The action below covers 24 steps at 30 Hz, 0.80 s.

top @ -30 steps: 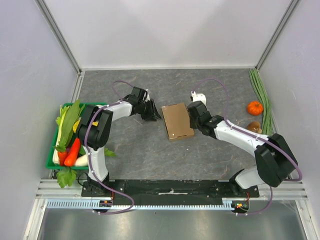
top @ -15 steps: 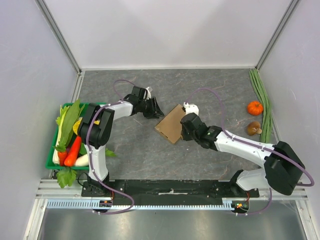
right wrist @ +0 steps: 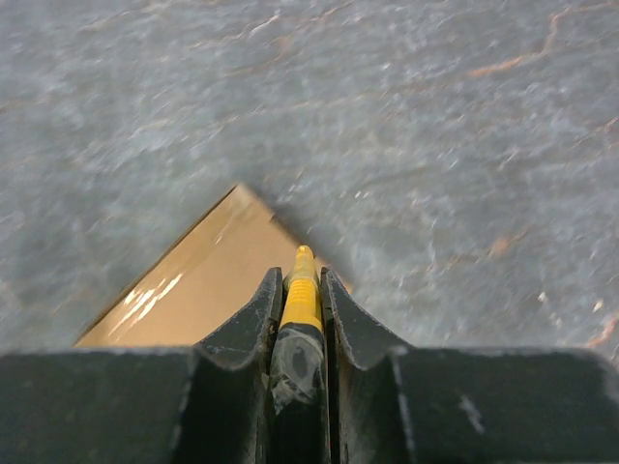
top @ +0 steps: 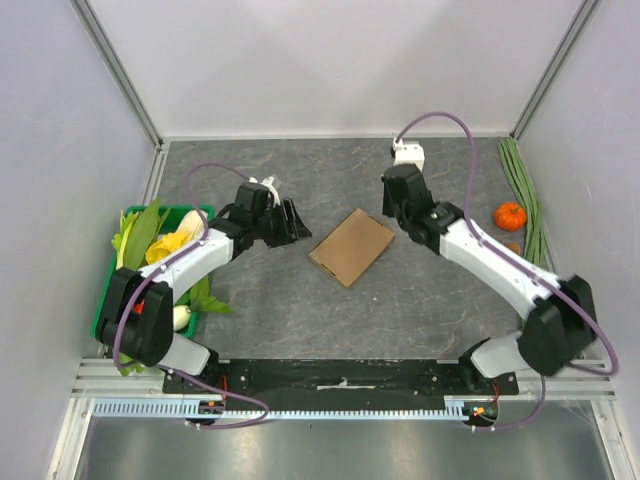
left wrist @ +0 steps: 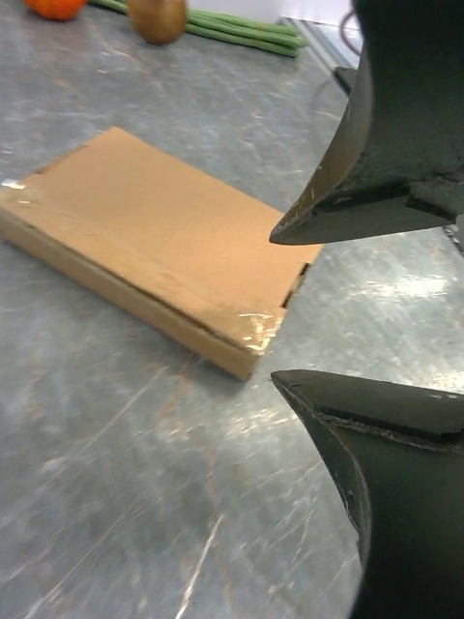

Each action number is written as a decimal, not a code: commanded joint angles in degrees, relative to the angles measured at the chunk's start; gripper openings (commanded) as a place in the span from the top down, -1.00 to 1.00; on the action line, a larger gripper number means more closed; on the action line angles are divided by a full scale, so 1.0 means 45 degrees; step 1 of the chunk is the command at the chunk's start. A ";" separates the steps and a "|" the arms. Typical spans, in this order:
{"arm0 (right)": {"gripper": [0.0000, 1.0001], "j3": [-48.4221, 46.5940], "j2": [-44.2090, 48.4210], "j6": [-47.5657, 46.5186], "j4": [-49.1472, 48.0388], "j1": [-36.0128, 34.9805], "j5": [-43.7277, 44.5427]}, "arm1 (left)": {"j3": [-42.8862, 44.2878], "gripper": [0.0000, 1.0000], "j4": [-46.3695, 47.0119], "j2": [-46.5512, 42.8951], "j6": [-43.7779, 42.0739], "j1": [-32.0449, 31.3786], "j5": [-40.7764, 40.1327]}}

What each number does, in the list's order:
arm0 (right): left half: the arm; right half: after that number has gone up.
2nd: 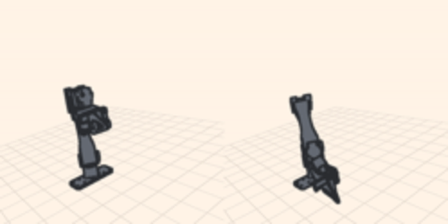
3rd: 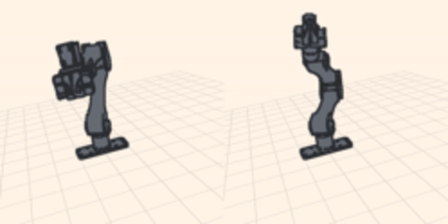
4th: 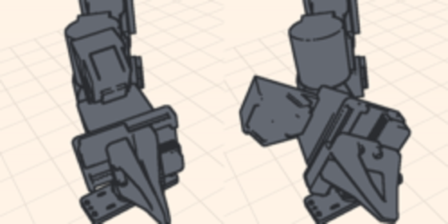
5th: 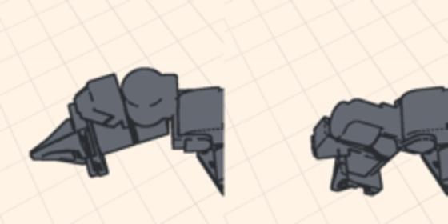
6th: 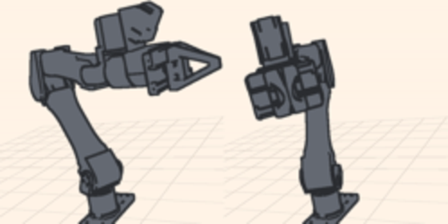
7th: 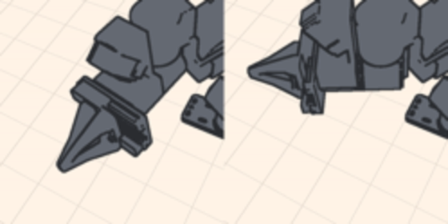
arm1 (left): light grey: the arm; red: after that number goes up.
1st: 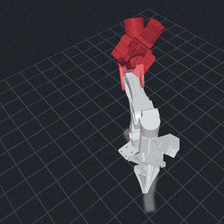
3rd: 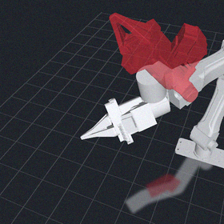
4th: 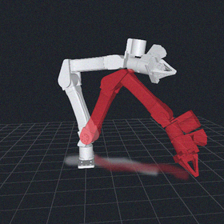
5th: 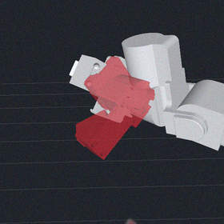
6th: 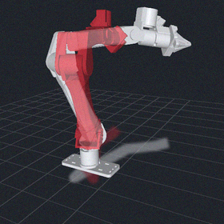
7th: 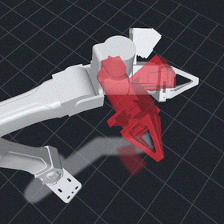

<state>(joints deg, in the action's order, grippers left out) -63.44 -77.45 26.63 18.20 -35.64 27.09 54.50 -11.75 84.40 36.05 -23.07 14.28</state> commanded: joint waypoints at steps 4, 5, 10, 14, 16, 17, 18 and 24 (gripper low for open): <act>1.00 -0.2559 -0.3723 -0.1954 -0.0488 0.2153 -0.1542 | -0.1563 -0.23 -0.0163 -0.0065 -0.0765 -0.0752 0.1884; 1.00 -0.2698 -0.4345 -0.1954 -0.0489 0.2370 -0.1818 | -0.1738 -0.20 -0.0105 0.0129 -0.0727 -0.0752 0.1846; 1.00 -0.3070 -0.5483 -0.2207 -0.0606 0.3133 -0.3107 | -0.2033 -0.17 0.1708 0.1028 -0.0531 -0.0772 0.2933; 1.00 -0.2720 -0.5544 -0.2208 -0.0567 0.3193 -0.3811 | -0.1665 -0.20 0.2900 0.2004 -0.0297 -0.0772 0.3876; 1.00 -0.2253 -0.5329 -0.1994 -0.0586 0.3193 -0.4085 | -0.1390 -0.21 0.3078 0.2512 -0.0142 -0.0752 0.3993; 1.00 -0.2037 -0.5115 -0.1915 -0.0567 0.3174 -0.4377 | -0.1156 -0.21 0.3118 0.2669 -0.0102 -0.0752 0.4033; 1.00 -0.1842 -0.4958 -0.1779 -0.0683 0.3173 -0.4476 | -0.0980 -0.21 0.3099 0.2844 -0.0063 -0.0752 0.4033; 1.00 0.0169 -0.3709 -0.1388 -0.1347 0.3037 -0.5257 | 0.1225 -0.20 0.2690 0.4289 0.0387 -0.0752 0.3877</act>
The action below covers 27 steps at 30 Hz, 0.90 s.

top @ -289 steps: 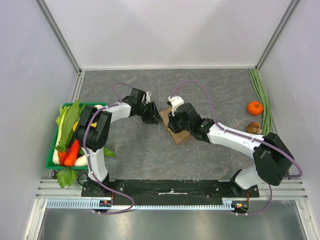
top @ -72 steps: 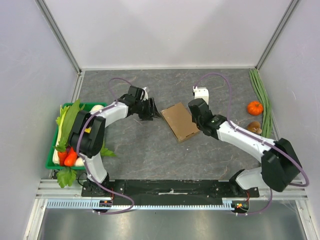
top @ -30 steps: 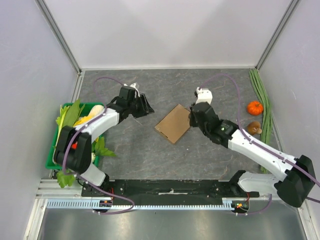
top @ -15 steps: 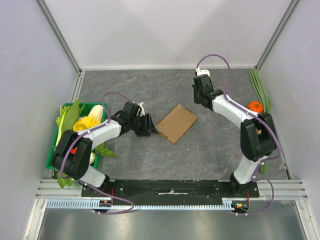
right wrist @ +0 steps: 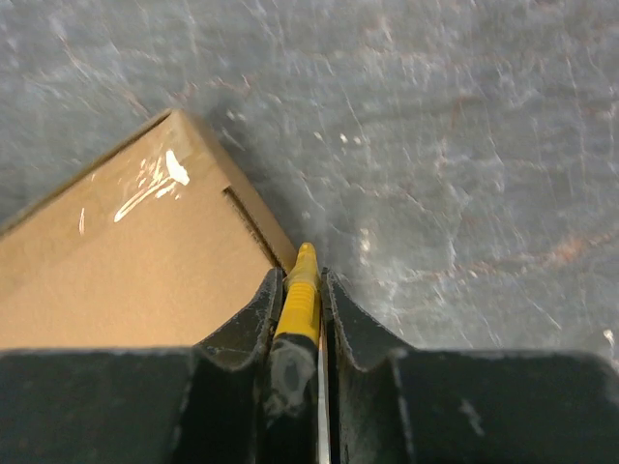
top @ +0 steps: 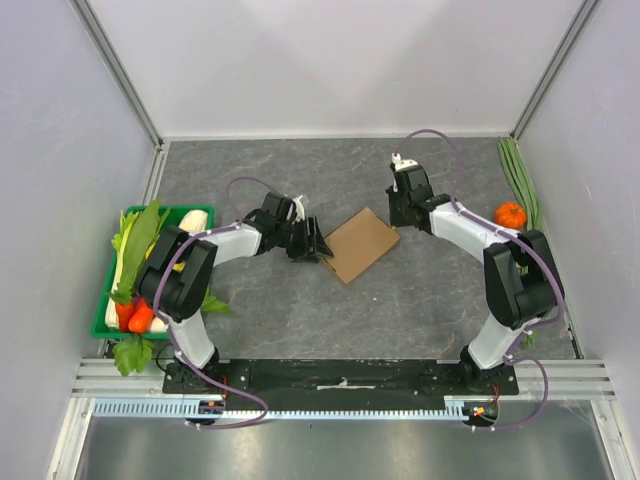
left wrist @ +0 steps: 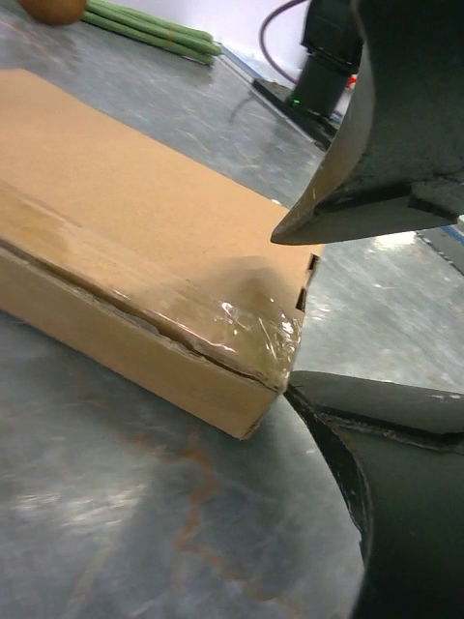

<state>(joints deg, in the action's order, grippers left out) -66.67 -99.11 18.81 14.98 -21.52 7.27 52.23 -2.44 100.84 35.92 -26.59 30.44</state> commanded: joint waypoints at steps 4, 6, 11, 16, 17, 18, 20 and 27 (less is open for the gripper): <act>1.00 0.1729 0.2411 0.0858 -0.0790 -0.0490 -0.1087 | 0.3254 -0.20 -0.0356 0.1652 -0.0072 0.0088 0.0014; 1.00 0.2119 0.2823 0.1073 -0.0790 -0.0628 -0.1243 | 0.3510 -0.20 -0.0377 0.1868 -0.0073 0.0205 -0.0025; 1.00 0.2589 0.3996 0.1698 -0.0790 -0.1369 -0.1323 | 0.4447 -0.20 -0.0474 0.2551 -0.0150 0.0517 -0.0005; 1.00 0.3116 0.5262 0.1934 -0.1140 -0.2521 -0.0137 | 0.5617 -0.20 -0.1367 0.2962 -0.0404 0.0830 -0.1174; 1.00 0.3311 0.5479 0.1934 -0.1239 -0.2639 0.0179 | 0.5775 -0.19 -0.1624 0.2924 -0.0424 0.1005 -0.1835; 1.00 0.3332 0.5617 0.1934 -0.1162 -0.2698 0.0453 | 0.5912 -0.20 -0.1858 0.2827 -0.0424 0.1084 -0.2054; 1.00 0.3255 0.5910 0.1934 -0.0812 -0.2699 0.1231 | 0.6011 -0.22 -0.2269 0.2554 -0.0560 0.1298 -0.2813; 1.00 0.2298 0.5561 0.1193 0.0108 -0.2679 0.2446 | 0.5875 -0.32 -0.3461 0.1206 -0.1127 0.1397 -0.4243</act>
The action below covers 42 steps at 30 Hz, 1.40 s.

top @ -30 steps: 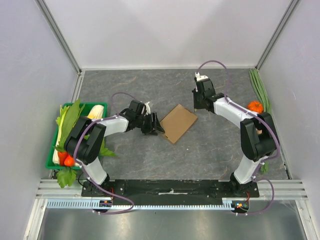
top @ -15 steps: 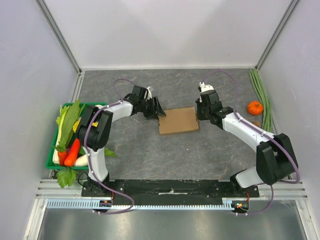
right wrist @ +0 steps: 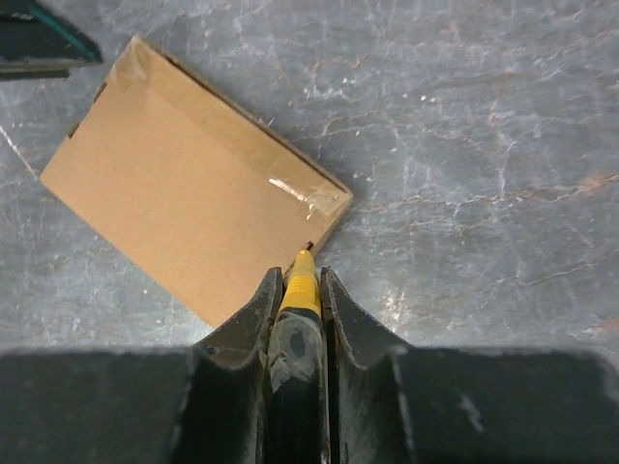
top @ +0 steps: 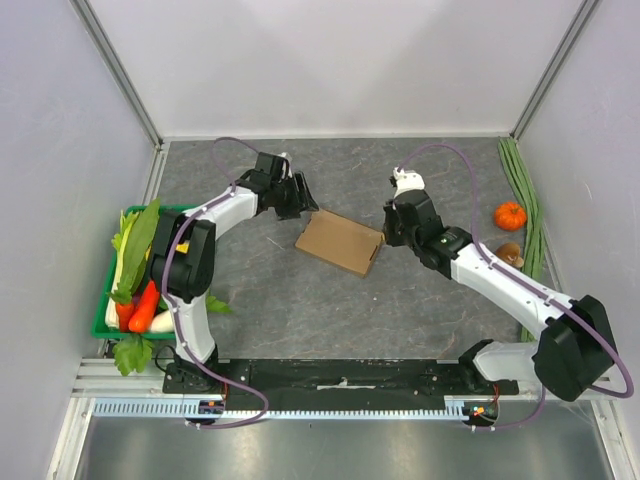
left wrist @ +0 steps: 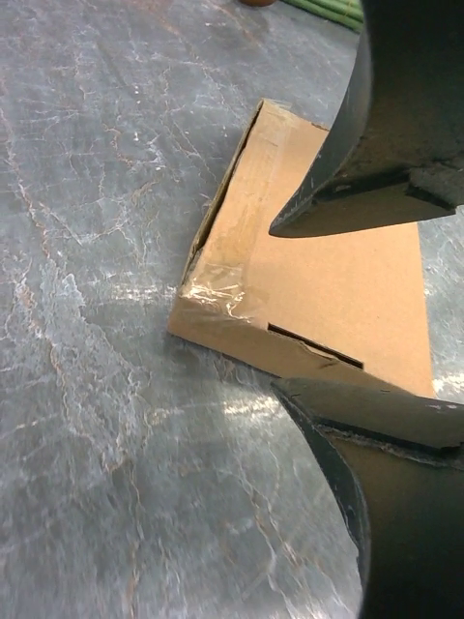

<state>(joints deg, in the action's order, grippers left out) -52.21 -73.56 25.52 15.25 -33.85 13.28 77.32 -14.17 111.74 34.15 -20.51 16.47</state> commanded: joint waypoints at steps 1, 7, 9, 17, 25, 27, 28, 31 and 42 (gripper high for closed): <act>1.00 -0.1015 -0.0215 -0.0570 0.0011 0.0060 0.1228 | 0.0202 -0.33 -0.0970 -0.1489 -0.0695 0.0047 -0.1237; 1.00 -0.2167 -0.2069 -0.1335 -0.1235 0.0801 0.0315 | -0.2138 -0.33 -0.1246 -0.3169 0.0904 -0.0031 -0.1570; 1.00 -0.2577 -0.2867 -0.1218 -0.1531 0.1191 -0.0292 | -0.3579 -0.33 -0.0566 -0.4067 0.1880 -0.0265 -0.1765; 1.00 -0.4139 -0.5448 -0.1218 -0.1904 0.1623 -0.2149 | -0.5502 -0.33 0.2171 -0.4111 0.3387 -0.0715 -0.0226; 1.00 -0.3479 -0.5373 -0.0867 -0.1689 0.1642 -0.2931 | -0.5035 -0.26 0.3595 -0.2043 0.3292 -0.0735 0.1398; 1.00 -0.3224 -0.5080 -0.0788 -0.1611 0.1642 -0.3399 | -0.4508 -0.23 0.3890 -0.1670 0.3076 -0.0735 0.1787; 1.00 -0.2914 -0.4944 -0.0614 -0.1533 0.1642 -0.3419 | -0.4294 -0.22 0.4027 -0.1358 0.2804 -0.0735 0.2099; 1.00 -0.2269 -0.4300 -0.0321 -0.1474 0.1642 -0.3478 | -0.3629 -0.19 0.4653 -0.0869 0.2393 -0.0735 0.2531; 1.00 -0.1212 -0.3283 0.0462 -0.1376 0.1642 -0.3147 | -0.3841 -0.26 0.4126 -0.1178 0.2255 -0.0559 0.2062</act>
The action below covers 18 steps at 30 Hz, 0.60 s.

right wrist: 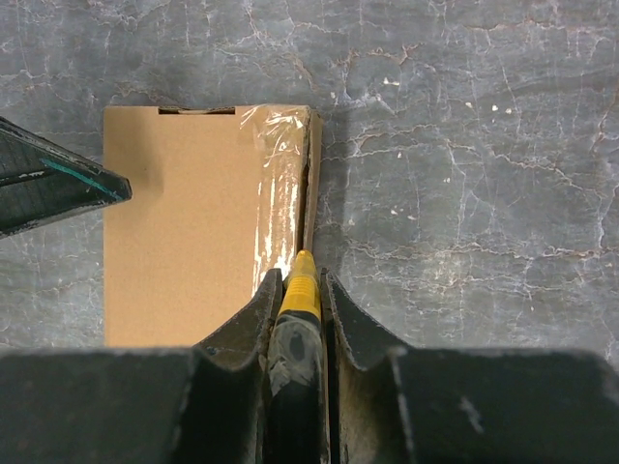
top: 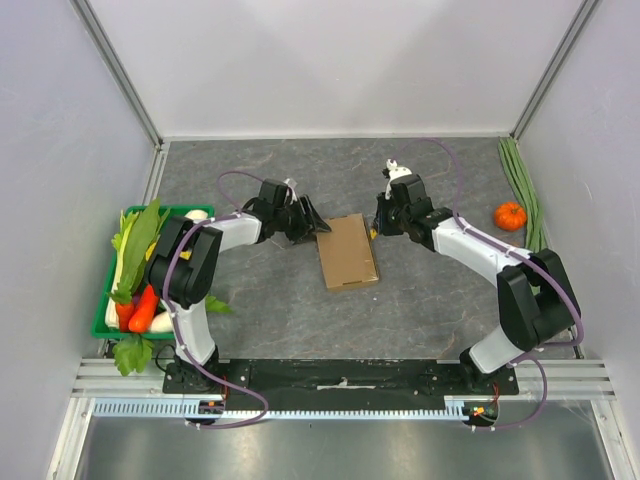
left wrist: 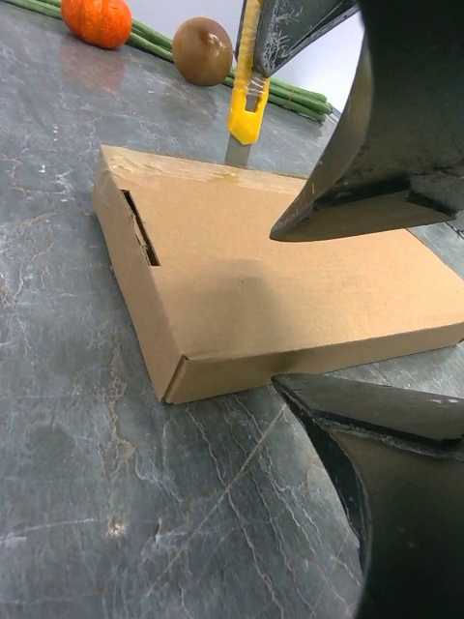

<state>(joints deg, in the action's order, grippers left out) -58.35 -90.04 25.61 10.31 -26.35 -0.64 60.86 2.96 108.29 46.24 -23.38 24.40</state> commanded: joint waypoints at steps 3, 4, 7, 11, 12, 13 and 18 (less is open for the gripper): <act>1.00 0.0192 0.0341 0.0462 -0.0279 -0.0024 0.0026 | -0.0847 -0.26 0.0338 -0.0898 -0.0431 0.0077 0.0300; 1.00 0.0193 0.0302 0.0462 -0.0298 -0.0024 0.0045 | -0.1003 -0.26 0.0357 -0.0997 -0.0431 0.0077 0.0280; 1.00 0.0193 0.0302 0.0462 -0.0279 -0.0004 0.0065 | -0.1511 -0.19 0.0279 -0.1271 -0.0431 0.0097 0.0377; 1.00 0.0154 0.0224 0.0482 -0.0278 -0.0024 0.0065 | -0.1747 0.14 0.0163 -0.1447 -0.0470 0.0097 0.0436; 1.00 0.0134 0.0204 0.0482 -0.0317 -0.0024 0.0007 | -0.1767 0.21 0.0104 -0.1409 -0.0567 0.0078 0.0398; 1.00 0.0115 0.0185 0.0501 -0.0317 -0.0024 -0.0051 | -0.1709 0.30 0.0026 -0.1350 -0.0607 0.0077 0.0397; 1.00 0.0037 0.0340 0.0599 -0.0415 -0.0024 -0.0616 | -0.1630 0.56 -0.0345 -0.1057 -0.0783 0.0097 0.0281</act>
<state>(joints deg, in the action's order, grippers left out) -57.58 -89.95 27.51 10.33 -26.39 -0.82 53.41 3.14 103.88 45.58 -23.16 26.11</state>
